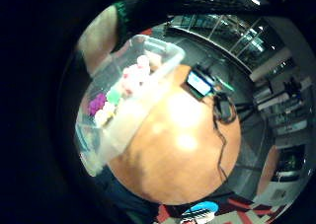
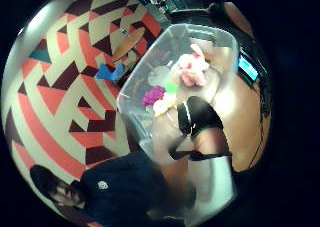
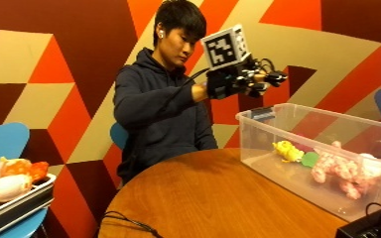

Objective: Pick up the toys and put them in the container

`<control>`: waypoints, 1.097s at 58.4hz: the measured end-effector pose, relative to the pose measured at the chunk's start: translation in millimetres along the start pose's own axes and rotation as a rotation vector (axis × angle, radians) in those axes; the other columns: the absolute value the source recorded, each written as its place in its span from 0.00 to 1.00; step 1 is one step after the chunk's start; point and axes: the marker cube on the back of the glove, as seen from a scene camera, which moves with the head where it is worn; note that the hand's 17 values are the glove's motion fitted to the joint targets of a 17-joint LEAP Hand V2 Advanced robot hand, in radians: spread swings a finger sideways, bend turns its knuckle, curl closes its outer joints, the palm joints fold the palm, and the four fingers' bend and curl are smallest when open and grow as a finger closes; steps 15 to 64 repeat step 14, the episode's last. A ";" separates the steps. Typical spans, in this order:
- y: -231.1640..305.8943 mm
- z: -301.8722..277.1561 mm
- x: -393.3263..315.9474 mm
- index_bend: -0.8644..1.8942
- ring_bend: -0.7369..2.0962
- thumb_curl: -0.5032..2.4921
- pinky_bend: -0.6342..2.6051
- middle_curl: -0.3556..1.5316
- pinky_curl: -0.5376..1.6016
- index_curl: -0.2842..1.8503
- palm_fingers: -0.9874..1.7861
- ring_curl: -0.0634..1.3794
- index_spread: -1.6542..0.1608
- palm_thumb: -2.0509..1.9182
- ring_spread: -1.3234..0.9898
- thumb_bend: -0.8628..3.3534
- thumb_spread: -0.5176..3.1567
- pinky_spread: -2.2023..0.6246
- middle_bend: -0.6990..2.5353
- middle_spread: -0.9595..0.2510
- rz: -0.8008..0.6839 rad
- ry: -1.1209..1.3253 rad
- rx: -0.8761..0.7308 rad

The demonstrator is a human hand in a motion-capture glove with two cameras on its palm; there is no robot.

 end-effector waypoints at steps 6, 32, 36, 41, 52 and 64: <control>53.6 -3.8 32.0 0.44 0.30 0.33 0.42 0.38 0.36 0.45 0.33 0.15 0.73 0.62 0.58 0.20 0.53 0.80 0.28 0.77 0.041 0.129 0.045; 110.7 3.4 59.8 0.46 0.30 0.32 0.41 0.39 0.36 0.45 0.34 0.13 0.73 0.62 0.58 0.20 0.54 0.80 0.28 0.77 0.107 0.163 0.060; 110.7 3.4 59.8 0.46 0.30 0.32 0.41 0.39 0.36 0.45 0.34 0.13 0.73 0.62 0.58 0.20 0.54 0.80 0.28 0.77 0.107 0.163 0.060; 110.7 3.4 59.8 0.46 0.30 0.32 0.41 0.39 0.36 0.45 0.34 0.13 0.73 0.62 0.58 0.20 0.54 0.80 0.28 0.77 0.107 0.163 0.060; 110.7 3.4 59.8 0.46 0.30 0.32 0.41 0.39 0.36 0.45 0.34 0.13 0.73 0.62 0.58 0.20 0.54 0.80 0.28 0.77 0.107 0.163 0.060; 110.7 3.4 59.8 0.46 0.30 0.32 0.41 0.39 0.36 0.45 0.34 0.13 0.73 0.62 0.58 0.20 0.54 0.80 0.28 0.77 0.107 0.163 0.060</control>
